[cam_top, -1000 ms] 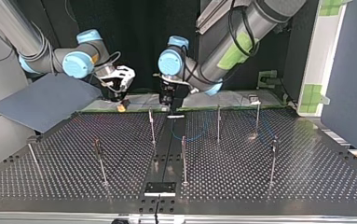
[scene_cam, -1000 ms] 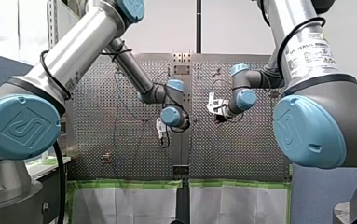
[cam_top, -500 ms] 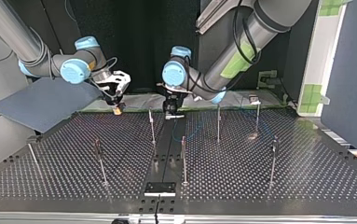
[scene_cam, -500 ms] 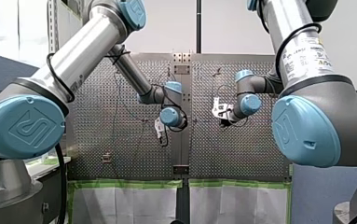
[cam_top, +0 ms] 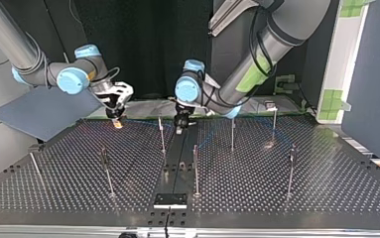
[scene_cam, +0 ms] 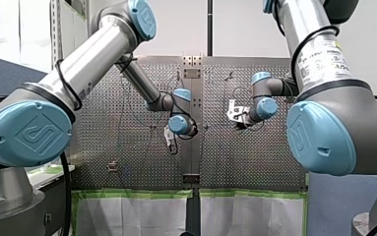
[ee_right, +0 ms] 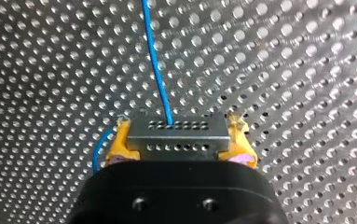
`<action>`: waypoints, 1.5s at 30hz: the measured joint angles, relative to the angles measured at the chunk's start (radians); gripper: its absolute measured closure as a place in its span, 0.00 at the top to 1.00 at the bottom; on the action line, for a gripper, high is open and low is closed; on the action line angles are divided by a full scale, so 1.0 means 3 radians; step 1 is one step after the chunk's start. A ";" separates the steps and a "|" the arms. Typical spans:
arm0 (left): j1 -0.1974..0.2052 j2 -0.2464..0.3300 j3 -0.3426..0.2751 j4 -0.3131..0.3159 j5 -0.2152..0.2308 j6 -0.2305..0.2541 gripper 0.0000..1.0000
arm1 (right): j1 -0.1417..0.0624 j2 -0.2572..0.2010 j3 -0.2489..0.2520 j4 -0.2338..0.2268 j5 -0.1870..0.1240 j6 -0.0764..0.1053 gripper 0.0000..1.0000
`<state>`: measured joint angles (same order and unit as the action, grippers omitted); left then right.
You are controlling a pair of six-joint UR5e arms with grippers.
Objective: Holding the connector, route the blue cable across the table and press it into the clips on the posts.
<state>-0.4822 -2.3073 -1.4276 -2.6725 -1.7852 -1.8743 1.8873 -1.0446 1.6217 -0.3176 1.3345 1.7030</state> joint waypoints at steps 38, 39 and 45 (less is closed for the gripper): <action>-0.0480 0.0267 0.0085 -0.0926 -0.0547 0.0326 1.00 | -0.0066 0.0018 -0.0064 -0.0020 -0.0030 -0.0134 0.00; -0.0501 0.0277 0.0054 -0.0929 -0.0548 0.0327 1.00 | -0.0066 0.0017 -0.0064 -0.0019 -0.0030 -0.0135 0.00; -0.0639 0.0299 -0.0049 -0.0887 -0.0557 0.0298 1.00 | -0.0072 0.0016 -0.0071 -0.0013 -0.0030 -0.0121 0.00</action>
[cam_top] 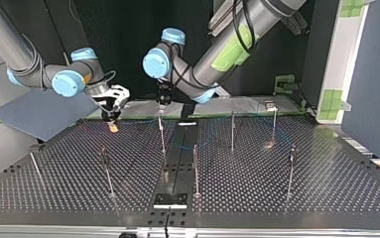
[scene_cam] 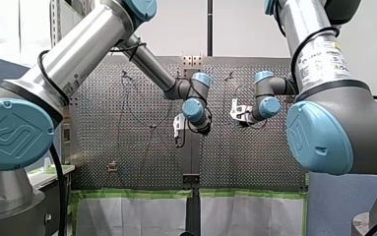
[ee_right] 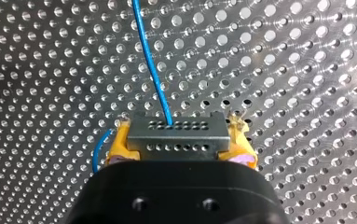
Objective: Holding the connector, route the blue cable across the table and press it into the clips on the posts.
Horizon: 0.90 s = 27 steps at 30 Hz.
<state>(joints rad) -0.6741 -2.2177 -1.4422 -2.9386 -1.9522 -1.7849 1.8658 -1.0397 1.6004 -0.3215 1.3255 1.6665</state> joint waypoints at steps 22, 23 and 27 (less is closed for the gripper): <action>-0.0305 -0.0372 0.0523 0.0283 -0.0290 -0.0364 1.00 | -0.0085 -0.0239 -0.0018 0.0139 -0.0002 -0.0016 0.00; -0.0301 -0.0387 0.0553 0.0269 -0.0312 -0.0367 1.00 | -0.0085 -0.0242 -0.0017 0.0144 -0.0002 -0.0018 0.00; -0.0281 -0.0418 0.0695 0.0305 -0.0387 -0.0403 1.00 | -0.0086 -0.0248 -0.0014 0.0154 -0.0003 -0.0033 0.00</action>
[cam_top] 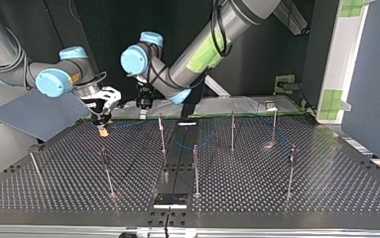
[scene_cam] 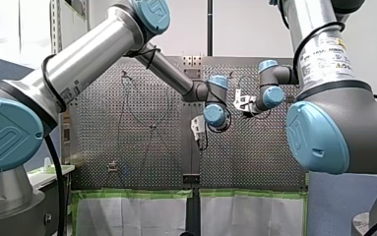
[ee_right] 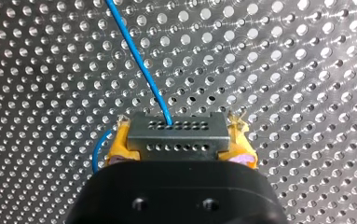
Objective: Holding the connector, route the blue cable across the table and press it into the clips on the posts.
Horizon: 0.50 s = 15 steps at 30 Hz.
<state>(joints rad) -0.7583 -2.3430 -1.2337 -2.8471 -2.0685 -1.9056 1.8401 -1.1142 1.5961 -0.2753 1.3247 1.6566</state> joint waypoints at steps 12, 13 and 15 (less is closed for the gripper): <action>0.0024 -0.0178 0.0371 0.0049 0.0064 -0.0150 1.00 | -0.0006 -0.0002 0.0002 -0.0005 0.0003 -0.0014 0.00; 0.0028 -0.0208 0.0402 0.0022 0.0067 -0.0157 1.00 | -0.0006 -0.0003 0.0002 -0.0005 0.0002 -0.0014 0.00; 0.0041 -0.0282 0.0477 -0.0051 0.0056 -0.0168 1.00 | -0.0002 -0.0004 0.0001 -0.0005 0.0000 -0.0016 0.00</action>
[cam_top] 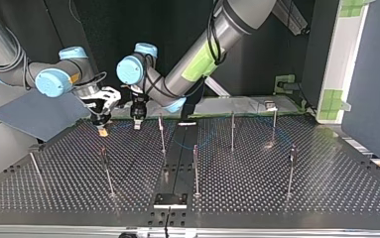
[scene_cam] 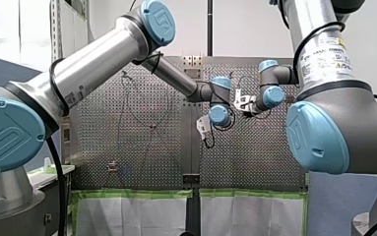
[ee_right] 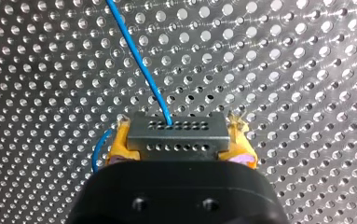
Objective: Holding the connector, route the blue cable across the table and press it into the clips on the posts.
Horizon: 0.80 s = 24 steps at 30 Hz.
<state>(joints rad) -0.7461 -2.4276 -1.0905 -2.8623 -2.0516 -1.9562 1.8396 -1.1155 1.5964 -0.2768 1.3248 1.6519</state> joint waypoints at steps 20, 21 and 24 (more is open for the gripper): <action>-0.0031 -0.0331 0.0563 -0.0156 -0.0055 -0.0013 0.01 | 0.0002 -0.0010 -0.0014 0.0006 -0.0102 -0.0019 0.00; -0.0035 -0.0331 0.0565 -0.0173 -0.0056 -0.0014 0.01 | 0.0002 -0.0012 -0.0022 0.0018 -0.0104 -0.0019 0.00; -0.0039 -0.0331 0.0565 -0.0248 -0.0086 -0.0023 0.01 | -0.0002 -0.0017 -0.0054 0.0067 -0.0105 -0.0020 0.00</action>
<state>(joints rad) -0.7577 -2.5269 -0.9209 -2.9367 -2.0773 -1.9631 1.8392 -1.1205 1.5803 -0.2566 1.2934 1.6458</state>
